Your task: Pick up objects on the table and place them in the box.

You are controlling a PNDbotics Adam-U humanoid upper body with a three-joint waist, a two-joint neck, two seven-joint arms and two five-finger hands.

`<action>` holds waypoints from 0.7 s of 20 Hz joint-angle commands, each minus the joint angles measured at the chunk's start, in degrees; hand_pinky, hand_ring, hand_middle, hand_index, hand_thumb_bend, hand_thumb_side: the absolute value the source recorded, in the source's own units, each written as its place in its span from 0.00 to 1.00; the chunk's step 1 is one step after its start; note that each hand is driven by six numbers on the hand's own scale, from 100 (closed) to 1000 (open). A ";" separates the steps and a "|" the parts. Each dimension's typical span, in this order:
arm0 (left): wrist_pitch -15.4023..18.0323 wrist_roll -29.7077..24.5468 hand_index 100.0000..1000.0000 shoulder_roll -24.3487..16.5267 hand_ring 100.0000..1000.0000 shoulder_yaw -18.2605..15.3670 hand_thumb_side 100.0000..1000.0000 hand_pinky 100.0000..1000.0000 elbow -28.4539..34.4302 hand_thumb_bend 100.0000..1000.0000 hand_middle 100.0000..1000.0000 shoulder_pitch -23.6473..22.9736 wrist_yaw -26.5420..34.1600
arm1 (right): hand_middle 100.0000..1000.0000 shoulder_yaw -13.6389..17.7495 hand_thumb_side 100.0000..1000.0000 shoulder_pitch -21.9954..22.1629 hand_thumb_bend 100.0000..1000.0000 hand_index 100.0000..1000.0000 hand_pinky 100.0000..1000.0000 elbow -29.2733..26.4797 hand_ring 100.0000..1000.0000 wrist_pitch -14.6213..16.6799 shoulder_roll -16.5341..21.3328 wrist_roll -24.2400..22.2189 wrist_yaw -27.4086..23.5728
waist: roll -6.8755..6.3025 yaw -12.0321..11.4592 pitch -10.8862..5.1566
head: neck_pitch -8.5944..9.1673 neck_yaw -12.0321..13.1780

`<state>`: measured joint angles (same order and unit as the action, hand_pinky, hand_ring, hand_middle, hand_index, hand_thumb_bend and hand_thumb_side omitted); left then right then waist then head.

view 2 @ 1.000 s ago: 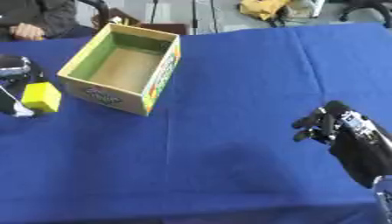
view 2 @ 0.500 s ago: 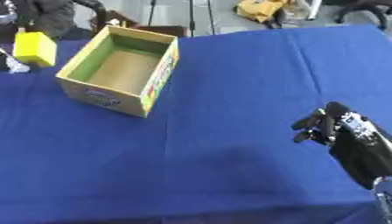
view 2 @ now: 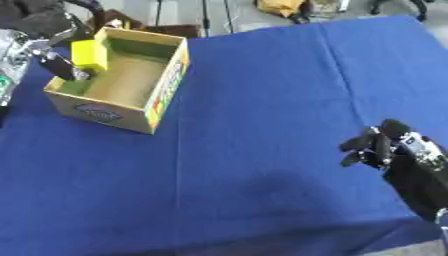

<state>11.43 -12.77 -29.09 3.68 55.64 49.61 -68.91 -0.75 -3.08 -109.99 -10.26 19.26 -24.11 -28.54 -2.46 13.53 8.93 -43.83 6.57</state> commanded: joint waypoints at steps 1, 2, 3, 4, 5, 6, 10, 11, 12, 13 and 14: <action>-0.03 3.70 0.68 0.26 0.51 -0.72 0.00 0.56 -1.94 0.29 0.47 1.39 -2.64 | 0.42 0.02 0.54 -0.72 0.00 0.31 0.53 -0.47 0.62 0.02 1.03 -0.38 -0.05 | 0.09 0.23 -0.56 | -0.29 0.40; 0.19 3.78 0.69 0.82 0.52 -0.55 0.00 0.57 -2.66 0.28 0.48 1.20 -3.05 | 0.42 0.00 0.54 -0.76 0.00 0.31 0.53 -0.47 0.62 0.02 0.98 -0.41 -0.03 | 0.11 0.34 -0.50 | -0.29 0.42; 0.55 3.19 0.74 1.29 0.57 -0.29 0.05 0.61 -3.38 0.27 0.54 0.99 -3.31 | 0.42 0.00 0.54 -0.79 0.00 0.31 0.53 -0.46 0.62 0.01 0.93 -0.42 -0.02 | 0.14 0.41 -0.46 | -0.29 0.41; 1.11 1.78 0.76 1.68 0.59 0.04 0.08 0.62 -4.10 0.25 0.56 0.78 -3.44 | 0.42 -0.01 0.54 -0.80 0.00 0.31 0.53 -0.46 0.62 0.01 0.90 -0.44 -0.01 | 0.16 0.44 -0.43 | -0.29 0.40; 1.74 -0.24 0.80 1.99 0.63 0.30 0.14 0.64 -4.74 0.23 0.61 0.58 -3.33 | 0.42 -0.01 0.54 -0.82 0.00 0.31 0.53 -0.47 0.62 0.01 0.86 -0.46 0.00 | 0.20 0.43 -0.40 | -0.29 0.42; 2.32 -2.51 0.82 2.20 0.66 0.47 0.23 0.66 -5.19 0.27 0.64 0.45 -3.00 | 0.42 -0.01 0.54 -0.82 0.00 0.31 0.53 -0.46 0.62 0.00 0.82 -0.46 0.01 | 0.25 0.41 -0.38 | -0.29 0.42; 4.48 -10.68 0.92 2.08 0.81 0.42 0.80 0.78 -4.43 0.70 0.82 0.06 1.66 | 0.42 0.04 0.54 -0.68 0.00 0.31 0.53 -0.50 0.62 0.09 0.76 -0.48 -0.01 | 0.51 0.26 -0.47 | -0.29 0.33; 4.63 -11.70 0.95 1.81 0.89 0.28 0.91 0.86 -3.48 0.87 0.89 0.05 2.92 | 0.42 0.09 0.54 -0.62 0.00 0.31 0.53 -0.49 0.62 0.13 0.76 -0.44 -0.03 | 0.53 0.18 -0.53 | -0.29 0.31; 4.46 -11.55 0.95 1.40 0.91 0.01 0.93 0.88 -1.90 0.89 0.90 0.08 4.01 | 0.42 0.14 0.54 -0.56 0.00 0.31 0.53 -0.47 0.62 0.14 0.75 -0.38 -0.05 | 0.55 0.05 -0.60 | -0.29 0.22; 4.01 -10.56 0.95 0.99 0.92 -0.25 0.93 0.89 -0.13 0.85 0.90 0.02 4.88 | 0.42 0.17 0.54 -0.51 0.00 0.31 0.53 -0.44 0.62 0.13 0.73 -0.33 -0.07 | 0.57 -0.07 -0.67 | -0.29 0.12; 3.26 -8.08 0.95 0.44 0.91 -0.70 0.92 0.89 2.28 0.83 0.89 -0.07 6.03 | 0.42 0.20 0.54 -0.45 0.00 0.32 0.53 -0.40 0.62 0.12 0.70 -0.30 -0.09 | 0.60 -0.25 -0.76 | -0.29 -0.04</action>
<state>15.00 -21.64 -26.28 3.88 54.97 48.61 -64.32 -0.76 -3.21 -109.97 -10.34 19.26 -24.42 -28.54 -2.04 13.27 9.14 -43.83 6.75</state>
